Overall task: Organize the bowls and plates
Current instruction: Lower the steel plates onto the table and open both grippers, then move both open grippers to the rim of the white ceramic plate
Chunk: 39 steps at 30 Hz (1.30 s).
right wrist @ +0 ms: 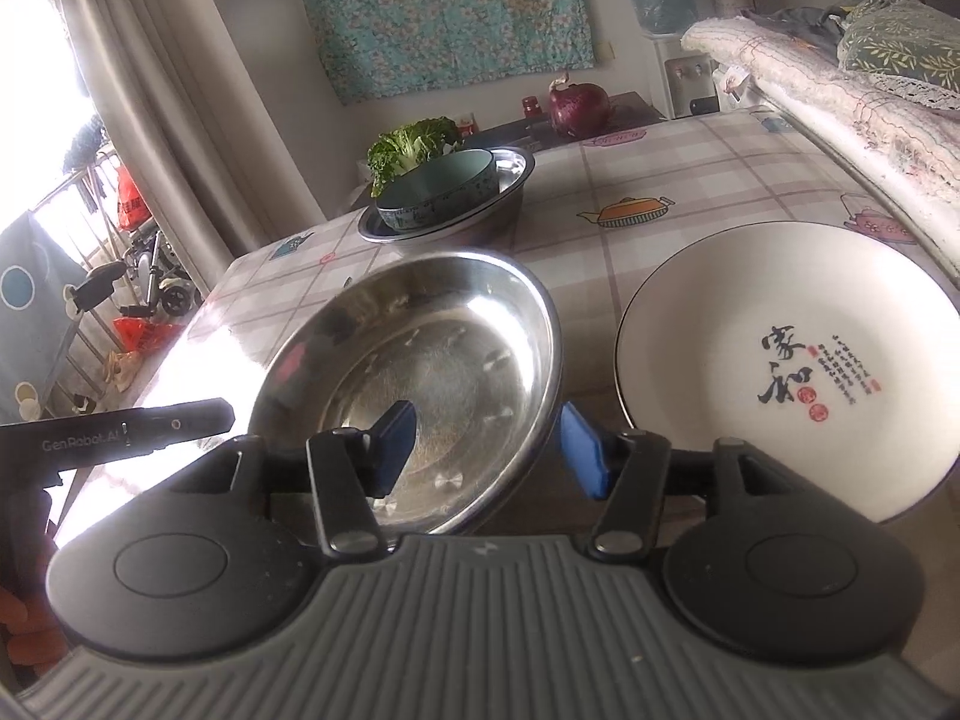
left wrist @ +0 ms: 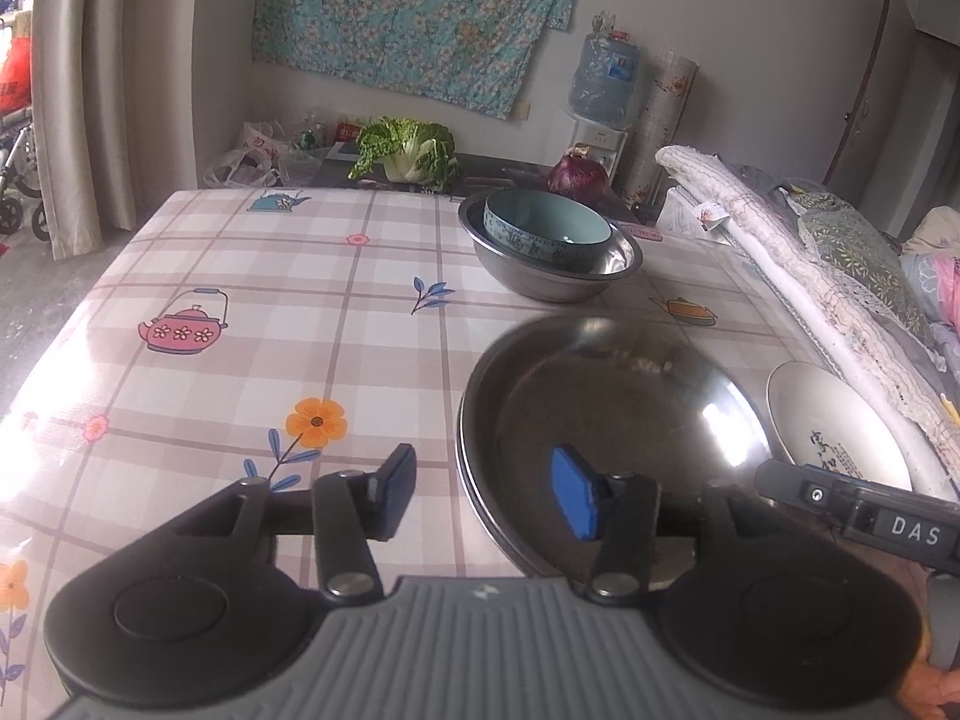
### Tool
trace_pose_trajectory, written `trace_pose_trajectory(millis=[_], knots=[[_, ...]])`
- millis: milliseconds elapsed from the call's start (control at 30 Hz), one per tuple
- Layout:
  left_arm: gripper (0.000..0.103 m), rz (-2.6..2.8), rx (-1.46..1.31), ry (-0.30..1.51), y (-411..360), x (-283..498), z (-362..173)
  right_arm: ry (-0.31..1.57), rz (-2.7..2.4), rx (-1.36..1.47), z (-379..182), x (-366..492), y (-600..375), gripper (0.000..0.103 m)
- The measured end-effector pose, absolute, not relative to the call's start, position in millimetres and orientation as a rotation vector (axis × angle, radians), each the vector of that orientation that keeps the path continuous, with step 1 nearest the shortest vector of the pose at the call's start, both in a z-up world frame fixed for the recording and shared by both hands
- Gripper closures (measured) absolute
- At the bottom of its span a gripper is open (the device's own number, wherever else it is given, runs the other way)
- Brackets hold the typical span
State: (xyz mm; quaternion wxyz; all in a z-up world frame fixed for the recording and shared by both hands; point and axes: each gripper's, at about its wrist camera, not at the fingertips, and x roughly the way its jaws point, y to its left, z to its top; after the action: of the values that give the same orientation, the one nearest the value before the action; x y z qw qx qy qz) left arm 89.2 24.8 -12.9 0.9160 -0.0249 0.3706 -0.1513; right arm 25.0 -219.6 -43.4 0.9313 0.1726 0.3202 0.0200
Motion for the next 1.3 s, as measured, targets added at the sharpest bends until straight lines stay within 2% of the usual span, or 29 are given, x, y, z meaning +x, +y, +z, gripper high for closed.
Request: trace_pose_trajectory(millis=[233,367,500,1300], knots=[[0.028,-0.274,0.019,0.735,17.6,77.0,1.9,0.627,0.051,0.366,-34.9,12.1,-221.6,0.037],[0.015,-0.256,0.064,0.708,8.5,66.9,13.9,0.603,0.056,0.378,-28.9,0.5,-226.4,0.035],[0.009,-0.247,0.109,0.687,-3.0,56.0,23.8,0.592,0.053,0.384,-23.8,-9.9,-232.6,0.035],[0.007,-0.315,0.211,0.695,-66.6,18.3,28.9,0.521,-0.031,0.449,-8.9,-73.9,-287.6,0.032]])
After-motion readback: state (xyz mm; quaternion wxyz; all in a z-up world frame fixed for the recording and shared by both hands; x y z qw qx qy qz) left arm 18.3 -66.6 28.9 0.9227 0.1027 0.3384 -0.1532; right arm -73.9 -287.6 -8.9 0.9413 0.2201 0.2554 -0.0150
